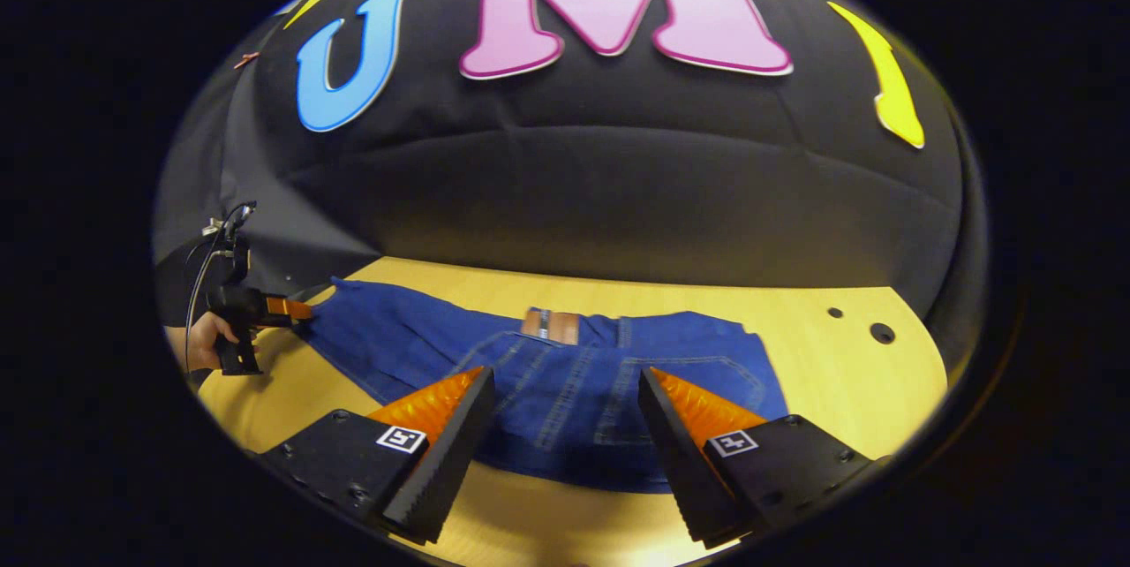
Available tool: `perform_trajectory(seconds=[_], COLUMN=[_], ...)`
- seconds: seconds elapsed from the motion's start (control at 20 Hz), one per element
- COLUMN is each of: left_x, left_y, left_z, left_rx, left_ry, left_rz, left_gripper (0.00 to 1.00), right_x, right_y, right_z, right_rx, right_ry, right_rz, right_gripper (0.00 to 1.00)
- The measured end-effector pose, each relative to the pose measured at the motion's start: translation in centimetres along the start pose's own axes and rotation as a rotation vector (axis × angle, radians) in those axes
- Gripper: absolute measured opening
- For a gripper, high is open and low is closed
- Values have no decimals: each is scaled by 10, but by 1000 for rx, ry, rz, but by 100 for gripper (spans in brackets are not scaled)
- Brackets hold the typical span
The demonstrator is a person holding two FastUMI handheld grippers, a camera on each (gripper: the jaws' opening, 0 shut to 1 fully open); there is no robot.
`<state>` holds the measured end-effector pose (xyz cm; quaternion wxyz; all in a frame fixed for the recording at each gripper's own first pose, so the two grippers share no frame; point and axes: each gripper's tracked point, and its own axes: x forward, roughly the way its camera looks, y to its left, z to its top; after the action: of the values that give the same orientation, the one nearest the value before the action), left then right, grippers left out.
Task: Grasp the waist and the cuffs of the jeans and fold them to make the two legs overlap; first hold the waist and fold one-third of the jeans toward the cuffs, then hold the cuffs and fold the remaining one-third in the same direction to finish folding.
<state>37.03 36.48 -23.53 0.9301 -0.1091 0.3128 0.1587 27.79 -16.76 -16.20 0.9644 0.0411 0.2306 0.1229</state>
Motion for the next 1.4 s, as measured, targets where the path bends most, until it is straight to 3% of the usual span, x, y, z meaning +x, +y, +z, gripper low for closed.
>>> perform_trajectory(seconds=[0.1, 0.25, 0.35, 0.45, 0.5, 0.65, 0.8, 1.15, 1.4], left_x=[4, 3, 9, 7, 5, 2, 1, -20, -83], left_y=[-2, -12, -18, -34, -35, -31, -32, -39, -59], left_z=[-1, -1, -7, -1, 3, 1, 5, 49, 111], left_rx=[33, 65, 80, 7, -9, -14, -29, -188, -258], left_ry=[16, 52, 79, 80, 78, 74, 67, -33, -95], left_rz=[22, -11, -22, -68, -78, -91, -100, -167, -263], left_gripper=[93, 88, 73, 43, 29, 24, 8, 6, 6], right_x=[-4, -7, -8, -8, -7, -9, -15, -40, -63], right_y=[-16, -33, -33, -32, -30, -27, -27, -78, -108], right_z=[-8, -26, -40, -51, -53, -54, -53, -22, -10], right_rx=[36, 59, 72, 74, 71, 61, 48, 59, 66], right_ry=[20, 56, 83, 104, 109, 105, 103, 37, 17], right_rz=[-22, -51, -53, -50, -49, -36, -37, -125, -185], right_gripper=[99, 98, 98, 94, 99, 99, 99, 99, 99])
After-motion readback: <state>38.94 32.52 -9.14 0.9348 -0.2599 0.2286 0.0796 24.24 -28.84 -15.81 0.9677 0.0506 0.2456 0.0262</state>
